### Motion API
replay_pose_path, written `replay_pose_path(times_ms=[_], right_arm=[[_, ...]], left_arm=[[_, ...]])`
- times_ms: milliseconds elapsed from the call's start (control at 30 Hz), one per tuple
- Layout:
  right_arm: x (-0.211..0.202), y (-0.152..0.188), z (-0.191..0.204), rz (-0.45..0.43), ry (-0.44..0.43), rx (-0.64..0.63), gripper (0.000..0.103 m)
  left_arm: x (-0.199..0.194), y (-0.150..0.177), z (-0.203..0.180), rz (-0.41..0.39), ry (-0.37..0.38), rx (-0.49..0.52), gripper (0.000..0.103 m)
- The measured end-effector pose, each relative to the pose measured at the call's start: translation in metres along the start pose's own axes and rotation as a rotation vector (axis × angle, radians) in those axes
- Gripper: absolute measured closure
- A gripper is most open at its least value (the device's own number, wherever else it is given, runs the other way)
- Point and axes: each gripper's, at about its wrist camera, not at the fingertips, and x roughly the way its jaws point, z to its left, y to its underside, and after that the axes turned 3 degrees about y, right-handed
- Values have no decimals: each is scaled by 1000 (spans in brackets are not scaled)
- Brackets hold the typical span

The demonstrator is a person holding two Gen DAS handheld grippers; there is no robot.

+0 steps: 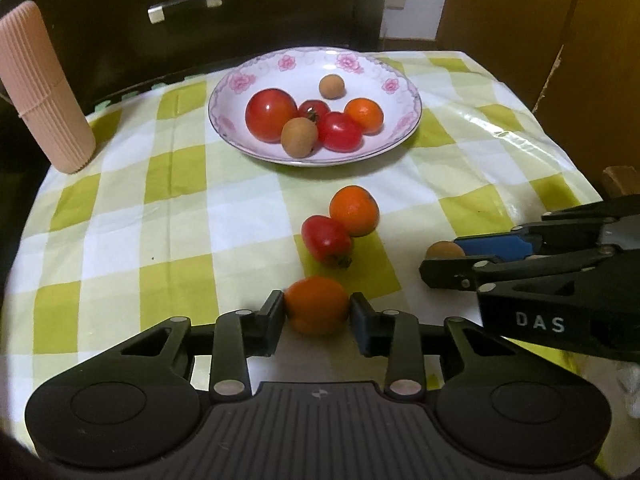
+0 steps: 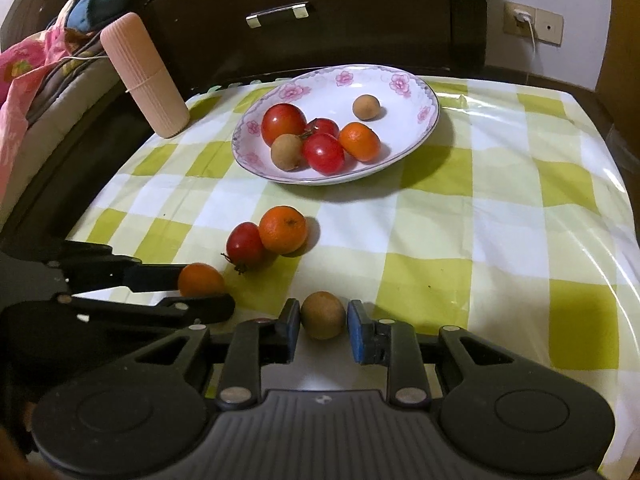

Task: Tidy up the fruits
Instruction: 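Grasp the orange-red tomato with the left tool while the right tool grasps a brown fruit, then hold both fruits and lift them off the cloth with both tools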

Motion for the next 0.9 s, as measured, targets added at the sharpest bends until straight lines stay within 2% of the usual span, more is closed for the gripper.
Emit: replay_pose_path(times_ms=[333,467,600,900], right_arm=[[2,1,9,-25,22,-31,63],[2,2,8,-34,40,-40,60],[1,1,-1,-30,-6,32,54],[0,0,4,-3,20,7,55]], left_arm=[[0,2,6,0,-8,-6,56],[6,2,9,-1,-24,-23,44],[8,2,12,-4,-20,-40,43],[9,2,10,0,-34,-28,42]])
